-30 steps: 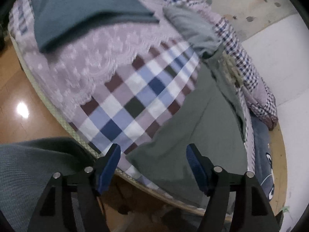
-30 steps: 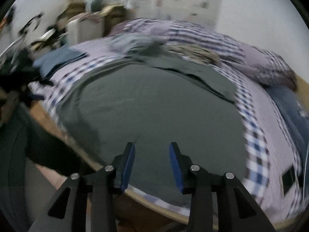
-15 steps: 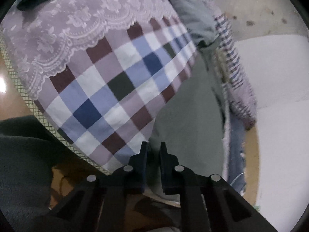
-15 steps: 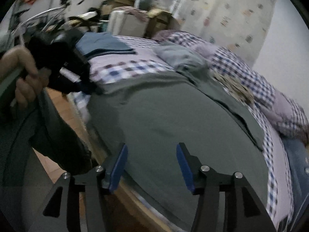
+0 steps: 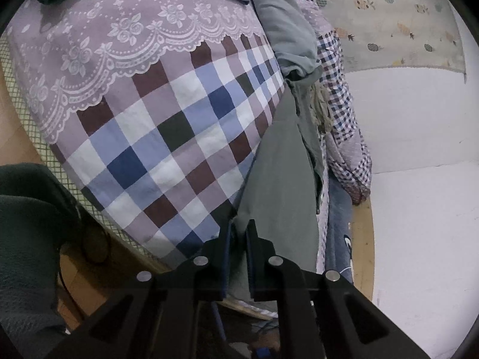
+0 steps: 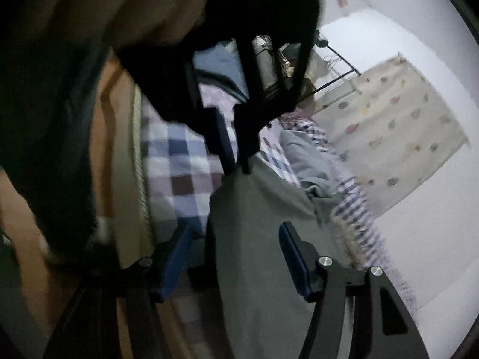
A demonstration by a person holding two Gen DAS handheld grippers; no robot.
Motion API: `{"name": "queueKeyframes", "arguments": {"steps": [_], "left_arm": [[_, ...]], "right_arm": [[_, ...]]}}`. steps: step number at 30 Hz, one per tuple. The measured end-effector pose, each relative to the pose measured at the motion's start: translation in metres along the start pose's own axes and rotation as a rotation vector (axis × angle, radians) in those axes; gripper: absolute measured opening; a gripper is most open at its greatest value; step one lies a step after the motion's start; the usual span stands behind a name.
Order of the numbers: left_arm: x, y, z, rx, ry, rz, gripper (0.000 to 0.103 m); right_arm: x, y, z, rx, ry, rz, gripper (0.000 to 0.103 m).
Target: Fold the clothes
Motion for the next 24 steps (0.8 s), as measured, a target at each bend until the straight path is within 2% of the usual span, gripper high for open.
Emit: {"name": "queueKeyframes", "arguments": {"steps": [3, 7, 8, 9, 11, 12, 13, 16, 17, 21, 24], "left_arm": [[0.001, -0.002, 0.001, -0.002, 0.003, -0.009, 0.008], [-0.002, -0.002, -0.001, -0.006, 0.002, -0.007, 0.008], [-0.003, -0.001, -0.002, -0.009, -0.001, -0.004, 0.008], [-0.005, 0.001, -0.003, -0.015, -0.005, -0.002, 0.008], [-0.010, 0.007, -0.003, -0.037, -0.026, 0.029, 0.011], [-0.012, 0.010, -0.003, -0.050, -0.035, 0.036, 0.012], [-0.014, 0.012, -0.003, -0.065, -0.042, 0.037, 0.017], [-0.019, 0.017, -0.003, -0.095, -0.065, 0.033, 0.052], [-0.021, 0.017, -0.004, -0.097, -0.073, 0.029, 0.057], [-0.017, 0.015, -0.007, -0.101, -0.067, 0.001, 0.062], [-0.006, 0.013, -0.009, -0.109, -0.030, -0.022, 0.062]], "right_arm": [[0.015, 0.003, -0.006, -0.023, 0.039, -0.046, 0.064], [0.029, 0.002, -0.005, -0.038, 0.048, -0.090, 0.062], [0.030, 0.000, -0.003, -0.032, 0.041, -0.091, 0.056], [0.030, -0.003, -0.001, -0.020, 0.030, -0.090, 0.042], [0.029, -0.011, 0.005, 0.008, 0.014, -0.087, 0.022], [0.028, -0.016, 0.008, 0.025, 0.005, -0.091, 0.021], [0.027, -0.020, 0.011, 0.042, -0.002, -0.088, 0.021], [0.022, -0.032, 0.020, 0.105, -0.022, -0.047, 0.017], [0.020, -0.035, 0.023, 0.130, -0.028, -0.024, 0.016], [0.014, -0.035, 0.032, 0.187, -0.023, 0.056, 0.004], [0.013, -0.036, 0.031, 0.207, -0.020, 0.099, 0.002]]}}
Point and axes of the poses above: each gripper's, at about its wrist camera, not at the fingertips, and x roughly the way its jaws point, y to its left, z to its top, the point moved 5 cm from there along x, roughly the way its jaws point, and after that the axes turned 4 degrees about y, right-handed, at the moved point
